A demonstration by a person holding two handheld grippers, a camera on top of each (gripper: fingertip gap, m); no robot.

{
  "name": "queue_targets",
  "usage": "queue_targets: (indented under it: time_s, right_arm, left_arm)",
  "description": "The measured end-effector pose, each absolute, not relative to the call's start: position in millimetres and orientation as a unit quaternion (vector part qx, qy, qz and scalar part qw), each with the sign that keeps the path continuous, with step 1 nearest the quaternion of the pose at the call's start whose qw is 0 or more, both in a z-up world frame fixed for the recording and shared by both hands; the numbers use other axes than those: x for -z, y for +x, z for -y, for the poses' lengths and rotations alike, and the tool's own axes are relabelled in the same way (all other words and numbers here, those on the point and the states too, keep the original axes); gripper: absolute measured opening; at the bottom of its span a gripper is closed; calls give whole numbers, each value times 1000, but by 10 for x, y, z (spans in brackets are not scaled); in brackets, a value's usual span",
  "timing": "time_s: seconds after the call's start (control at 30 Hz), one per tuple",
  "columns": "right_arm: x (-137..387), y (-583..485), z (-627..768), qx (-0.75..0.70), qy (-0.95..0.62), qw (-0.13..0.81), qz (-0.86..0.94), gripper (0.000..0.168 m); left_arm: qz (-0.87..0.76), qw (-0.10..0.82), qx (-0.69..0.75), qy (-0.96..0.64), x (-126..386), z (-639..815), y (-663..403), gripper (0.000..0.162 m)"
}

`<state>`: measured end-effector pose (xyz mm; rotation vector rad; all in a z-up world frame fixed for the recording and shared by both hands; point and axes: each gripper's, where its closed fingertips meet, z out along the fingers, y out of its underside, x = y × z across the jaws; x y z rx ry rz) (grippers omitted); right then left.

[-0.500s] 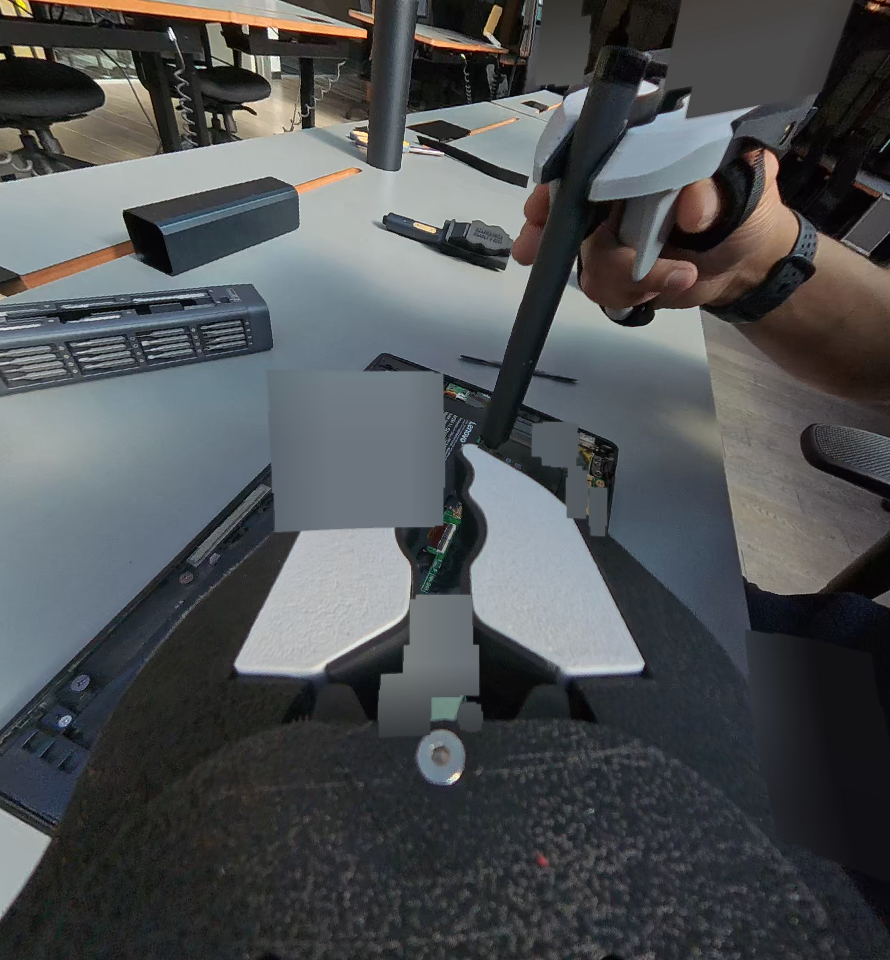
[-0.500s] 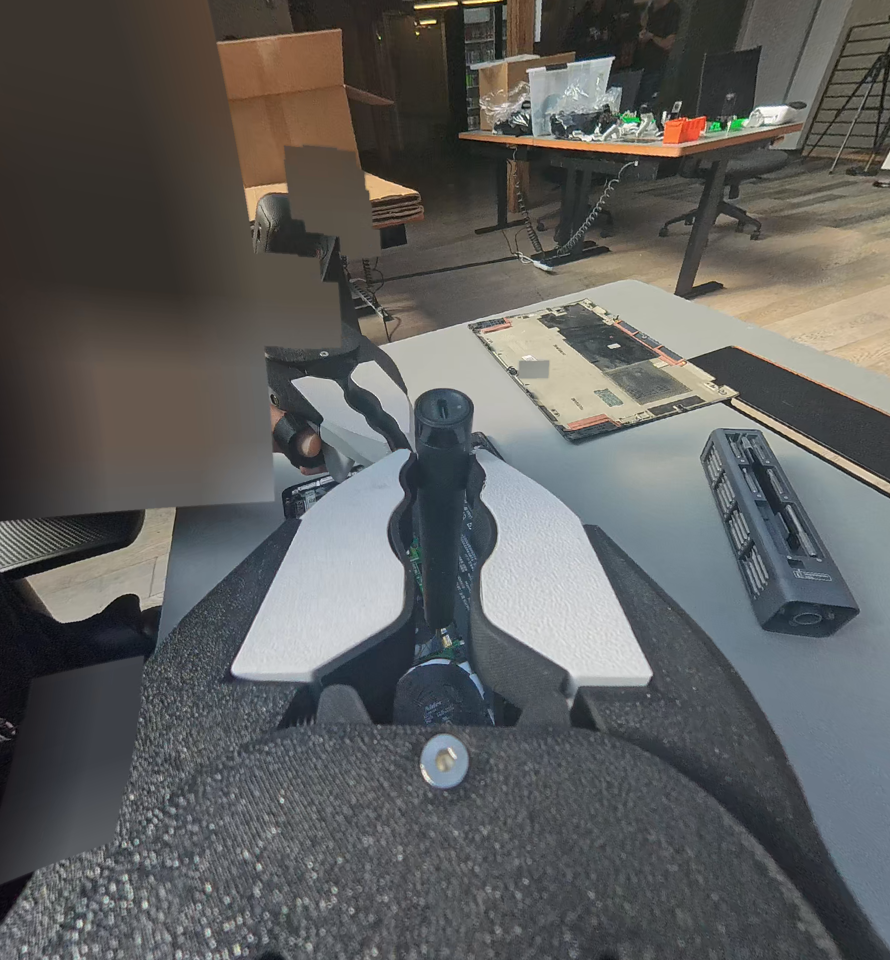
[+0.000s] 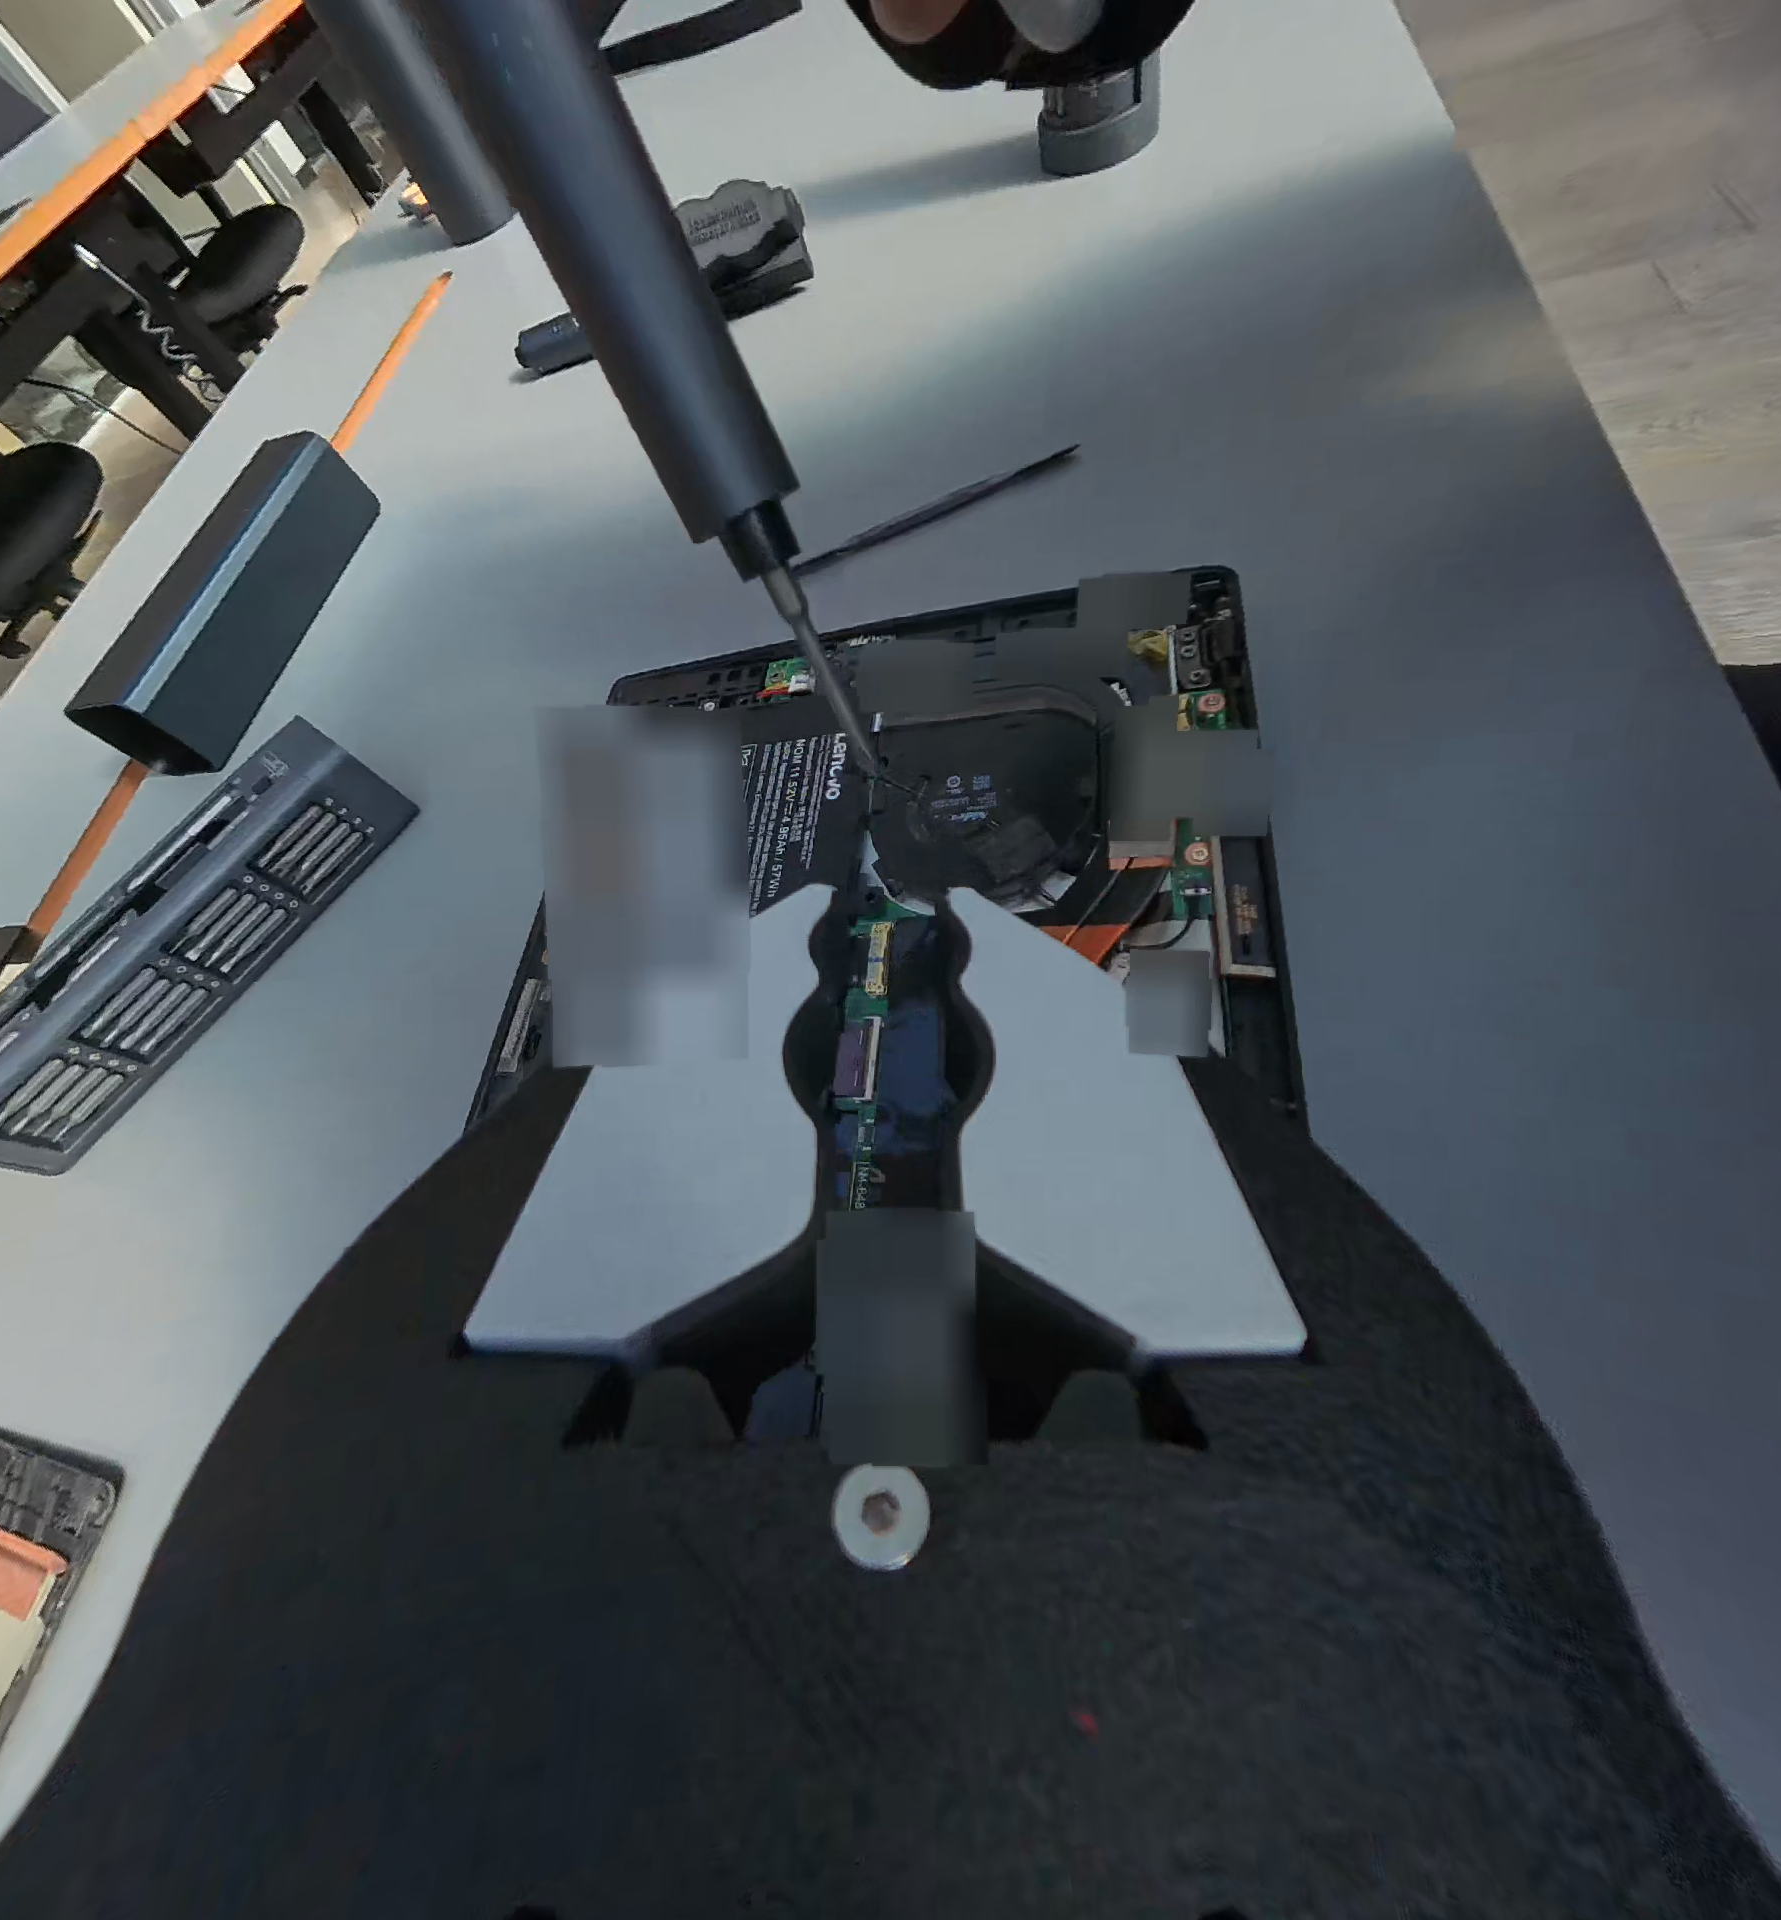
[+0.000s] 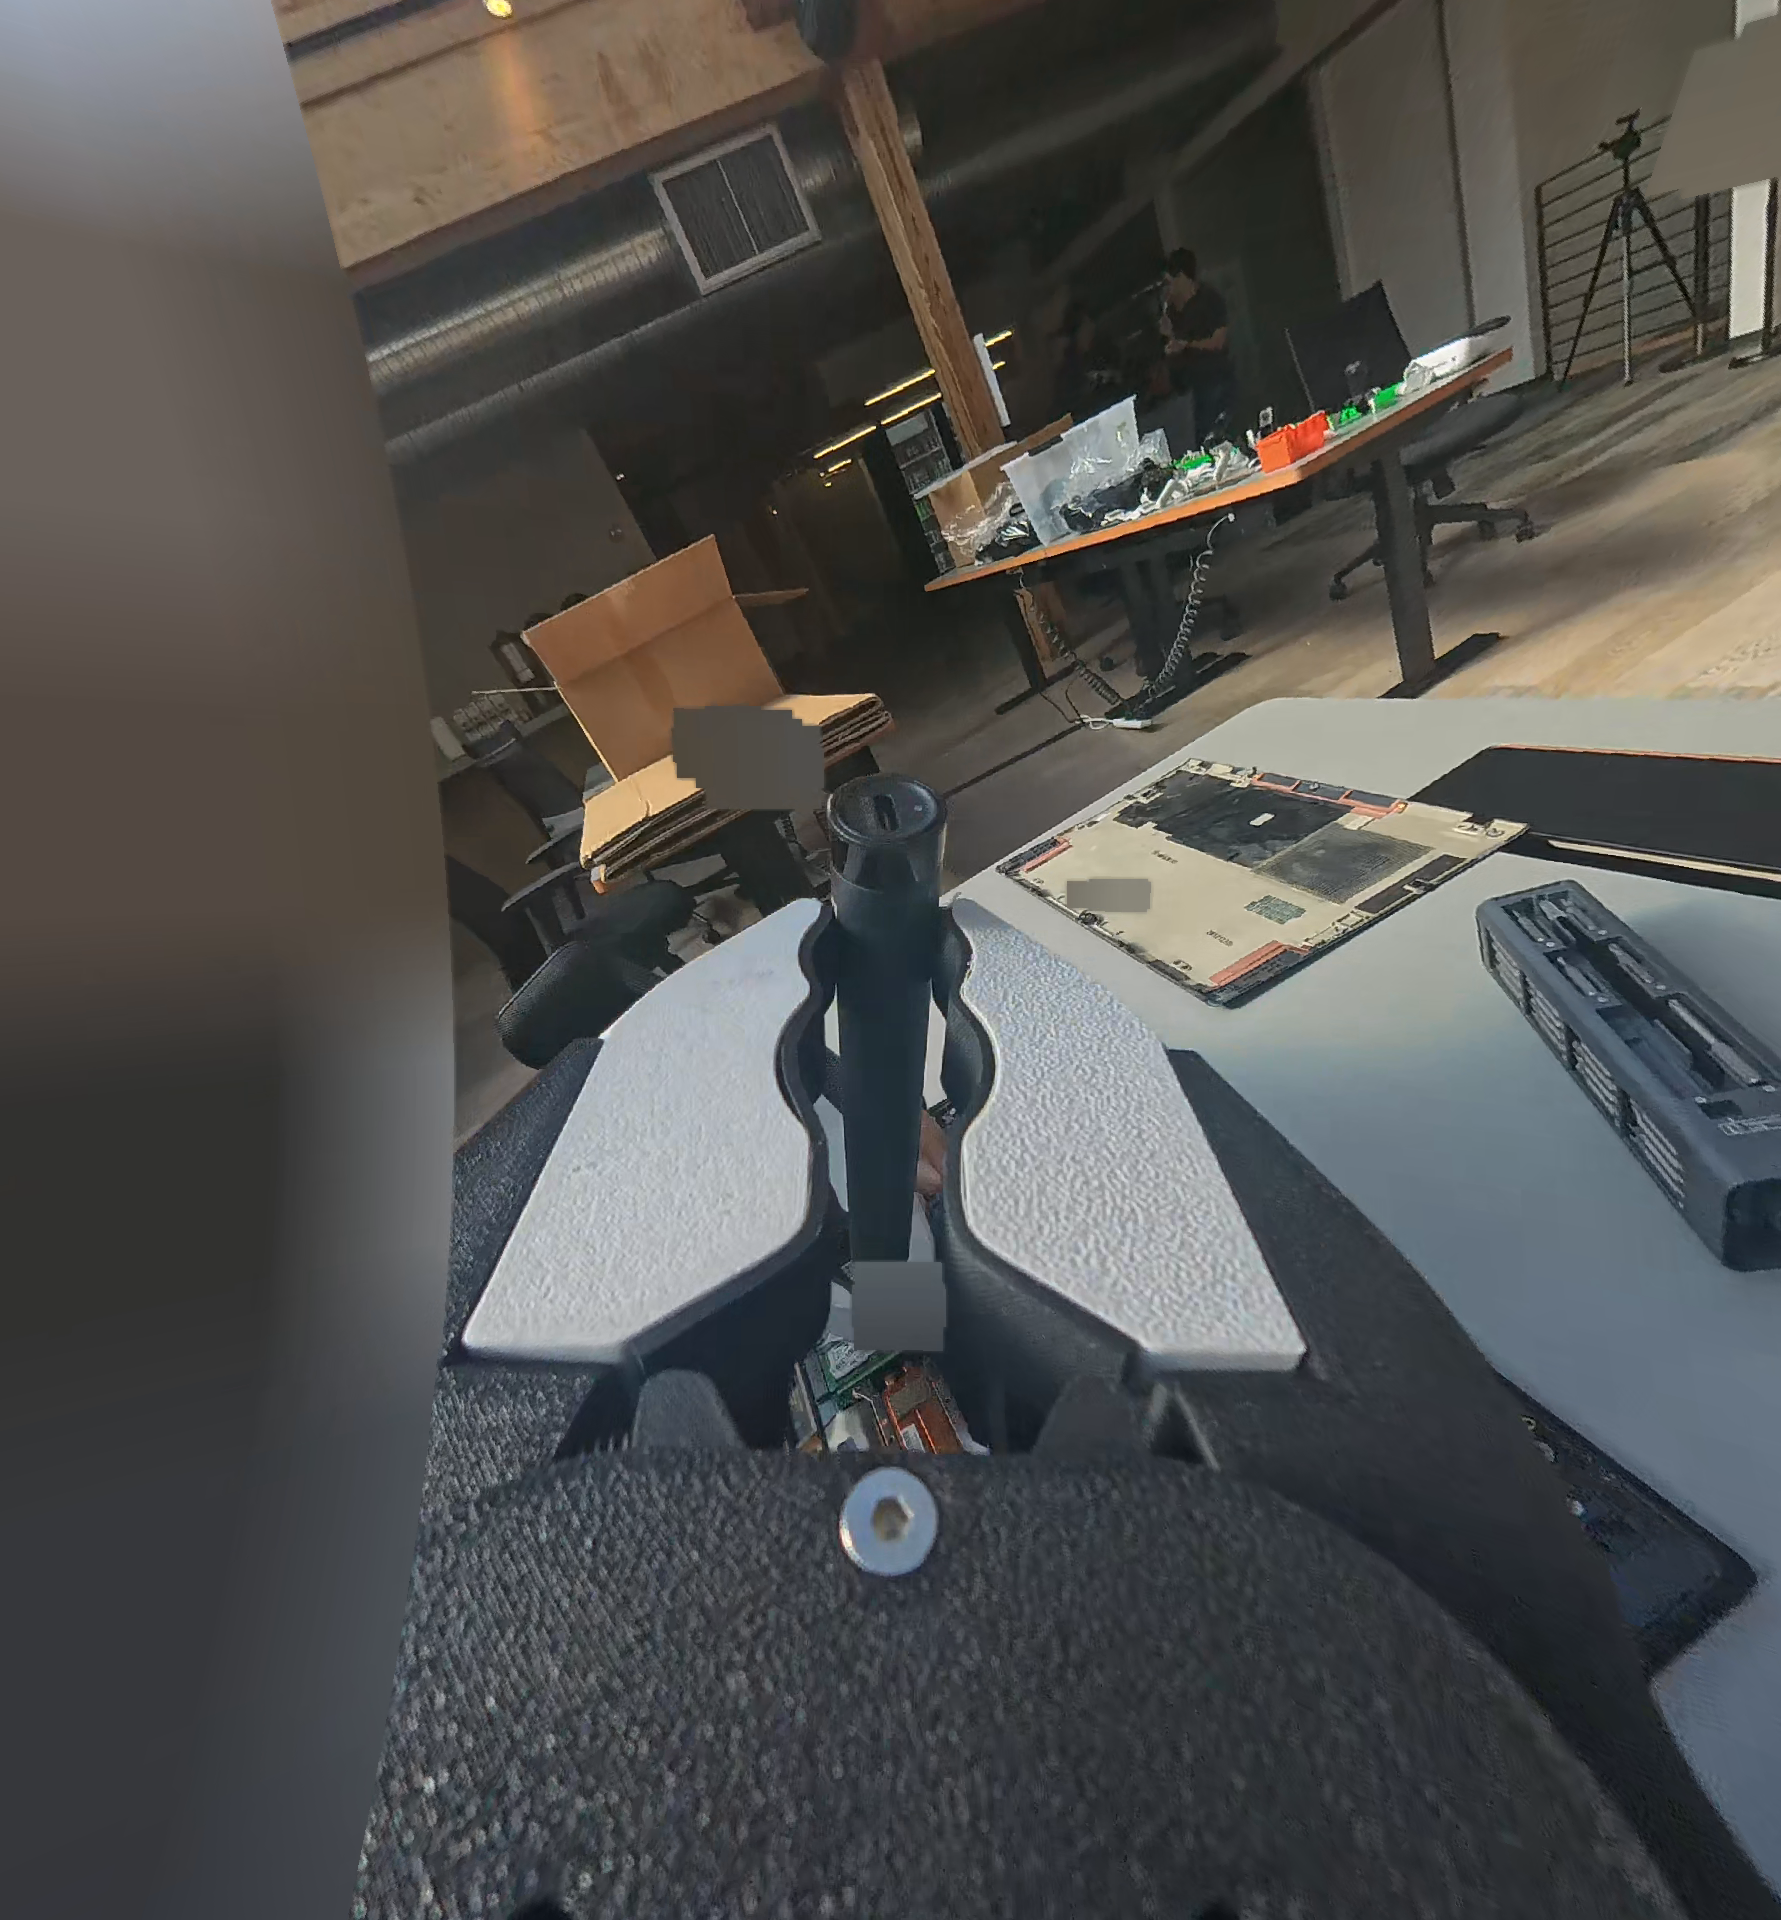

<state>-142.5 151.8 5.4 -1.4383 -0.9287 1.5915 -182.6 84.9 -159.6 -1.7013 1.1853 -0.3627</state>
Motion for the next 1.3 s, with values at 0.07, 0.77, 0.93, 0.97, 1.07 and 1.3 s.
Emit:
queue_targets:
  time_s: [0.07, 0.77, 0.93, 0.97, 1.07, 1.3]
  right_arm:
    - [-79, -1414, -1505, -638, -564, 385, 356, 17]
    - [-149, -1347, -1573, -669, -558, 378, 312, 17]
    - [-206, -1329, -1596, -670, -553, 390, 306, 17]
    - [-227, -1324, -1601, -671, -551, 393, 303, 17]
    - [-294, -1304, -1620, -672, -542, 412, 291, 17]
    - [-466, -1147, -1675, -686, -508, 472, 220, 17]
  left_arm:
    - [-485, 497, 150, -703, 1605, -865, -1796, 16]
    - [-453, 550, 210, -670, 1256, -806, -1611, 0]
    - [-442, 551, 213, -674, 1243, -833, -1633, 0]
    - [-437, 552, 220, -675, 1236, -834, -1634, 0]
    - [-406, 555, 258, -678, 1204, -834, -1632, 0]
    - [-249, 583, 404, -660, 974, -864, -1674, 0]
